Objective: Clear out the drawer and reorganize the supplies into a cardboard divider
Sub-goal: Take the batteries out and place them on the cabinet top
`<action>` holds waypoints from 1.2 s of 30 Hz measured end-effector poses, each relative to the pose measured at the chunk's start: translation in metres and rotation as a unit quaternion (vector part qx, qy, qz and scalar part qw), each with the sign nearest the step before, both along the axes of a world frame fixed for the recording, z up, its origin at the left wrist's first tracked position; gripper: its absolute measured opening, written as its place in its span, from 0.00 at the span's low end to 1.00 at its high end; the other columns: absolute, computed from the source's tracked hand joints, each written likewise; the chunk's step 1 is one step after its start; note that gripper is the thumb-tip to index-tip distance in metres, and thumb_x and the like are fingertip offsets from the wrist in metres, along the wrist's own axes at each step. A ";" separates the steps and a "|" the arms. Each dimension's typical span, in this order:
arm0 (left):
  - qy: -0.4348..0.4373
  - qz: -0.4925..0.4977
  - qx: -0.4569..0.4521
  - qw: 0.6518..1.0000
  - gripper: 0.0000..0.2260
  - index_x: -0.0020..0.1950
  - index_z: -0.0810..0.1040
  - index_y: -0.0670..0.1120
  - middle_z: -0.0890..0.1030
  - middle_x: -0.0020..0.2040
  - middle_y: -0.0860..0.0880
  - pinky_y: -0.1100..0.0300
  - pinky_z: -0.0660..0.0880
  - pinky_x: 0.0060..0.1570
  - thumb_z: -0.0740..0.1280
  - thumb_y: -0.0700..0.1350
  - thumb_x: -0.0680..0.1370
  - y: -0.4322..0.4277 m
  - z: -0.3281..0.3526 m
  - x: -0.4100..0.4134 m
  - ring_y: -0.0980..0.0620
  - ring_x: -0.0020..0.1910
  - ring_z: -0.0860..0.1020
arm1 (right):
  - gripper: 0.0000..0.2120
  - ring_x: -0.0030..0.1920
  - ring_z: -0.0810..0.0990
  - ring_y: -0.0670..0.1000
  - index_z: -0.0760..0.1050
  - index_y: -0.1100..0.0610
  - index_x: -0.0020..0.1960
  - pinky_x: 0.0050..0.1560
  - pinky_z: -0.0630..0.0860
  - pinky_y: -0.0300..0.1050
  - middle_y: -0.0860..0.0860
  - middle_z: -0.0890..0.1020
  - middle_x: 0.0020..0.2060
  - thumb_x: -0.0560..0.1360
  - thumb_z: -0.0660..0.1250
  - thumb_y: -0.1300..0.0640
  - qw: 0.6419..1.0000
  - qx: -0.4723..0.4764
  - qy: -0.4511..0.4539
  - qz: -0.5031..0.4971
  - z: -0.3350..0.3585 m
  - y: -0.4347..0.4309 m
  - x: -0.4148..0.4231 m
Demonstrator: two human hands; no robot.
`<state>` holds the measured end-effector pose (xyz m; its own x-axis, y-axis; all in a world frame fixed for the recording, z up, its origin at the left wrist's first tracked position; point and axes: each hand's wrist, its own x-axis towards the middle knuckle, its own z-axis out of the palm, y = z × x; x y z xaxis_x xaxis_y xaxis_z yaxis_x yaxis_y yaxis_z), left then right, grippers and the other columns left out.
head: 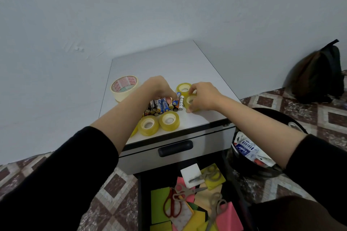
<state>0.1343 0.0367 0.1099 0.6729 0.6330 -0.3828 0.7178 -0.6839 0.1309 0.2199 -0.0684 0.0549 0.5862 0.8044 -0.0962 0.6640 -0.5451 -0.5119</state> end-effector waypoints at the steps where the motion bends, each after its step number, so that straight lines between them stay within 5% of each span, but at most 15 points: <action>1: 0.001 0.002 0.000 1.000 0.15 0.32 0.76 0.45 0.67 0.29 0.48 0.63 0.62 0.28 0.68 0.52 0.75 0.000 -0.001 0.000 0.52 0.27 0.64 | 0.30 0.61 0.73 0.54 0.73 0.58 0.64 0.50 0.68 0.42 0.55 0.76 0.60 0.65 0.77 0.53 1.000 0.001 0.002 0.000 0.000 0.000 0.000; 5: -0.008 0.022 -0.021 0.999 0.16 0.30 0.75 0.45 0.67 0.28 0.49 0.63 0.62 0.28 0.67 0.50 0.76 0.003 -0.005 -0.001 0.53 0.27 0.63 | 0.31 0.61 0.72 0.54 0.72 0.58 0.65 0.51 0.68 0.41 0.55 0.75 0.61 0.65 0.77 0.53 1.000 0.008 0.011 0.000 -0.001 0.000 0.000; 9: -0.087 0.070 -0.020 0.994 0.15 0.31 0.75 0.44 0.69 0.15 0.55 0.64 0.63 0.26 0.66 0.48 0.77 0.011 -0.005 -0.004 0.54 0.26 0.65 | 0.31 0.61 0.72 0.54 0.71 0.58 0.65 0.50 0.67 0.41 0.55 0.75 0.60 0.65 0.78 0.54 1.000 0.018 0.024 -0.007 -0.002 -0.001 0.001; 15: -0.176 0.102 -0.021 0.979 0.12 0.34 0.77 0.45 0.74 0.32 0.51 0.64 0.65 0.27 0.64 0.45 0.77 0.021 -0.004 -0.014 0.55 0.28 0.68 | 0.32 0.59 0.72 0.54 0.70 0.58 0.65 0.49 0.67 0.41 0.55 0.74 0.60 0.65 0.78 0.54 0.998 0.027 0.046 -0.015 -0.001 -0.005 0.000; 24: -0.305 0.117 -0.045 0.944 0.08 0.45 0.82 0.40 0.75 0.32 0.49 0.62 0.69 0.33 0.66 0.43 0.76 -0.007 -0.006 -0.055 0.51 0.35 0.72 | 0.35 0.63 0.71 0.56 0.64 0.58 0.70 0.57 0.69 0.46 0.57 0.71 0.65 0.67 0.76 0.56 0.997 0.045 0.042 -0.039 0.011 -0.033 -0.016; 26: -0.327 0.126 -0.058 0.935 0.07 0.42 0.81 0.41 0.75 0.32 0.47 0.62 0.69 0.33 0.67 0.42 0.75 -0.020 -0.009 -0.068 0.50 0.36 0.72 | 0.27 0.60 0.73 0.56 0.69 0.58 0.65 0.53 0.69 0.46 0.56 0.74 0.60 0.69 0.74 0.57 0.996 0.068 0.029 -0.058 0.010 -0.043 -0.022; 29: -0.361 0.113 -0.108 0.919 0.08 0.34 0.78 0.46 0.74 0.30 0.50 0.65 0.67 0.30 0.68 0.42 0.74 -0.046 -0.019 -0.092 0.56 0.29 0.70 | 0.02 0.46 0.78 0.54 0.77 0.58 0.45 0.42 0.69 0.40 0.52 0.78 0.41 0.73 0.66 0.61 0.982 0.169 -0.004 -0.088 0.002 -0.062 -0.036; 33: -0.378 0.086 -0.184 0.903 0.06 0.38 0.81 0.42 0.74 0.27 0.54 0.73 0.64 0.24 0.69 0.41 0.74 -0.082 -0.053 -0.121 0.61 0.24 0.69 | 0.05 0.33 0.73 0.43 0.77 0.59 0.38 0.35 0.67 0.31 0.48 0.77 0.33 0.72 0.67 0.65 0.976 0.199 0.062 -0.056 -0.026 -0.088 -0.067; 36: -0.353 0.092 -0.230 0.902 0.05 0.39 0.81 0.42 0.74 0.23 0.55 0.72 0.66 0.26 0.69 0.40 0.74 -0.105 -0.093 -0.140 0.62 0.22 0.70 | 0.04 0.33 0.73 0.45 0.79 0.62 0.39 0.31 0.66 0.29 0.49 0.78 0.32 0.72 0.66 0.66 0.982 0.167 0.074 -0.043 -0.060 -0.103 -0.089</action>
